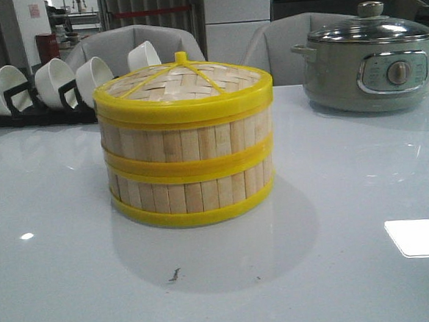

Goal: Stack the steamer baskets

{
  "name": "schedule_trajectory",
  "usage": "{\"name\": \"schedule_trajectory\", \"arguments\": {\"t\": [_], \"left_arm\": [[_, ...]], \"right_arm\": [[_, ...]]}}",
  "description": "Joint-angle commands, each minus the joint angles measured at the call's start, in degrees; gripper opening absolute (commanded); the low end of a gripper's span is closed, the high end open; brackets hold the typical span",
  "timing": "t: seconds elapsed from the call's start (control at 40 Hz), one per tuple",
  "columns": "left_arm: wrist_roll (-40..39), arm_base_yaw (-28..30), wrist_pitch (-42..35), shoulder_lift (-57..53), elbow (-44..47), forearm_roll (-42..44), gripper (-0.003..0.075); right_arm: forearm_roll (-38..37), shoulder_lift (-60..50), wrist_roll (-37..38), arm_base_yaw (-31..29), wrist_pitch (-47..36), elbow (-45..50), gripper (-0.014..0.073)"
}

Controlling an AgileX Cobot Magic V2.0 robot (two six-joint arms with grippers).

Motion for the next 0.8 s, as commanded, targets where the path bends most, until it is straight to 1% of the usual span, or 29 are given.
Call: {"name": "schedule_trajectory", "arguments": {"t": [0.0, 0.3, 0.45, 0.78], "left_arm": [[-0.63, -0.39, -4.38, 0.62, -1.53, 0.35, 0.0088], [-0.48, -0.39, -4.38, 0.62, -1.53, 0.58, 0.0088], [-0.02, -0.39, -4.38, 0.62, -1.53, 9.41, 0.0088], [-0.8, -0.39, -5.08, 0.62, -1.53, 9.54, 0.0088]], "right_arm": [[-0.41, 0.18, -0.65, -0.42, -5.05, -1.56, 0.0048], [-0.41, 0.18, -0.65, -0.42, -5.05, -1.56, 0.0048], [-0.41, 0.18, -0.65, -0.42, -5.05, -1.56, 0.0048], [-0.41, 0.18, -0.65, -0.42, -5.05, -1.56, 0.0048]]}}
